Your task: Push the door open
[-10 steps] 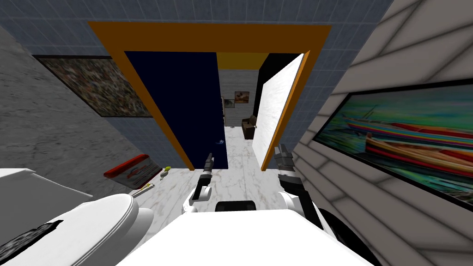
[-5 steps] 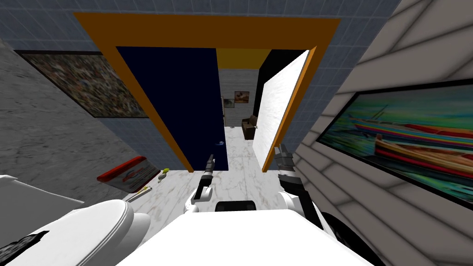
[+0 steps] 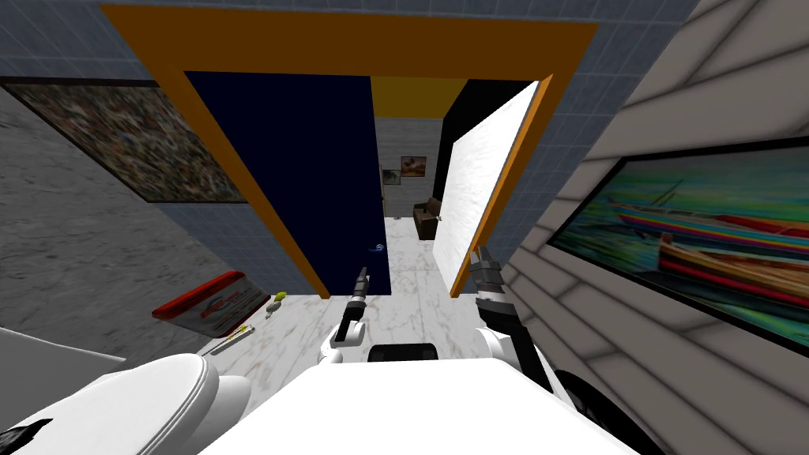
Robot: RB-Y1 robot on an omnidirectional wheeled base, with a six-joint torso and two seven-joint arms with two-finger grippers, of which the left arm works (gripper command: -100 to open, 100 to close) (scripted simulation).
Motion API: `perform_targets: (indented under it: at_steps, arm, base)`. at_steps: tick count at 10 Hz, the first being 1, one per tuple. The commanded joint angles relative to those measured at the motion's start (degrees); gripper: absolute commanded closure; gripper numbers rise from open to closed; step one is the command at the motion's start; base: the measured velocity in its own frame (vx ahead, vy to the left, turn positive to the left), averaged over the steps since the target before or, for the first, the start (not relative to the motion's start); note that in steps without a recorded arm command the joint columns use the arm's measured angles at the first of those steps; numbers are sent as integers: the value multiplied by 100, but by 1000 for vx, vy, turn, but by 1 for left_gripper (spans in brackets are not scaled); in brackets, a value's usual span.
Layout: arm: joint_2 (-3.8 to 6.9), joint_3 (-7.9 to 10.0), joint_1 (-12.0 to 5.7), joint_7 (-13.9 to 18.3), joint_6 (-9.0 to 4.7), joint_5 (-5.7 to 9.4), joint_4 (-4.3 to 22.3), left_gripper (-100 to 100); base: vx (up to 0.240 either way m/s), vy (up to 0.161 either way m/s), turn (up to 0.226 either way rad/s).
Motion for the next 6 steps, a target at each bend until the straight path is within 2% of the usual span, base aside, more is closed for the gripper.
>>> perform_targets:
  at_steps: [1, 6]
  arm:
    - [-30, -23, -105, -3, -42, 40, 264, -100]
    - [-74, -83, -359, 25, -157, 148, 935, -100]
  base:
    - [94, 47, -17]
    - [92, 45, -13]
